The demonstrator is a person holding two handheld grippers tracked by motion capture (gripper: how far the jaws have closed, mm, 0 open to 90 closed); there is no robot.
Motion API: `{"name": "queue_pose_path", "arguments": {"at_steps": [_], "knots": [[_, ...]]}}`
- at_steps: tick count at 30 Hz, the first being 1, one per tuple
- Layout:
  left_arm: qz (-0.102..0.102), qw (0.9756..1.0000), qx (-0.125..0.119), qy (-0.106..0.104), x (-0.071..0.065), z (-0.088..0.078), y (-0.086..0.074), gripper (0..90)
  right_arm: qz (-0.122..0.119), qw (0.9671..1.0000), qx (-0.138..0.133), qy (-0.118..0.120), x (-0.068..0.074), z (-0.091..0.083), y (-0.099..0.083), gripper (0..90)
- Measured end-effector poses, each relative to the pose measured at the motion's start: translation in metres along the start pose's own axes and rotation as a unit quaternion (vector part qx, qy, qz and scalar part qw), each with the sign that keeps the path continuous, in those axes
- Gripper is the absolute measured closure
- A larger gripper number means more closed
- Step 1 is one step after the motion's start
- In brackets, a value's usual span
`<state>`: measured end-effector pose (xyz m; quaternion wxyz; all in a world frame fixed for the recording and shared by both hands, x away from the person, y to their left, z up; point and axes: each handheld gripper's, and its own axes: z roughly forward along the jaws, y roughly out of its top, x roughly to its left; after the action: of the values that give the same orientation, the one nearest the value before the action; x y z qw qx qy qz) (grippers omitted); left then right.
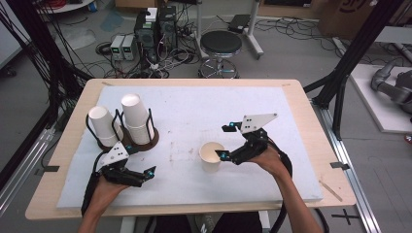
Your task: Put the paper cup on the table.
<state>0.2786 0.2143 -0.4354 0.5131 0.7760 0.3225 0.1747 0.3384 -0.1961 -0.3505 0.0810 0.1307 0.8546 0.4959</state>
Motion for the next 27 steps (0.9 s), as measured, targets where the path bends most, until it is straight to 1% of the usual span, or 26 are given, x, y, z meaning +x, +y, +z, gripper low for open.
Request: {"name": "queue_pose_path", "arguments": {"at_steps": [5,11,15,18,22,27], "knots": [[0.001,1.0000,-0.002,0.001,0.000,0.000,0.001,1.7,0.006,0.9999,-0.010,-0.012,-0.001,-0.009,-0.006,14.4],[0.001,1.0000,-0.003,0.003,0.000,0.000,0.001,1.8,0.020,0.9992,-0.020,-0.029,-0.003,-0.023,-0.017,14.7],[0.001,1.0000,-0.003,0.005,0.000,0.000,0.001,1.7,0.027,0.9986,-0.020,-0.041,-0.003,-0.030,-0.025,14.9],[0.001,1.0000,-0.004,0.006,0.001,-0.001,0.001,1.8,0.035,0.9977,-0.023,-0.054,-0.004,-0.036,-0.032,14.9],[-0.001,1.0000,-0.005,0.007,0.001,-0.001,0.000,1.7,0.044,0.9966,-0.028,-0.064,-0.005,-0.044,-0.041,15.3],[-0.001,0.9999,-0.006,0.008,0.001,-0.002,0.000,1.7,0.058,0.9944,-0.033,-0.082,-0.005,-0.054,-0.052,16.5]]}}
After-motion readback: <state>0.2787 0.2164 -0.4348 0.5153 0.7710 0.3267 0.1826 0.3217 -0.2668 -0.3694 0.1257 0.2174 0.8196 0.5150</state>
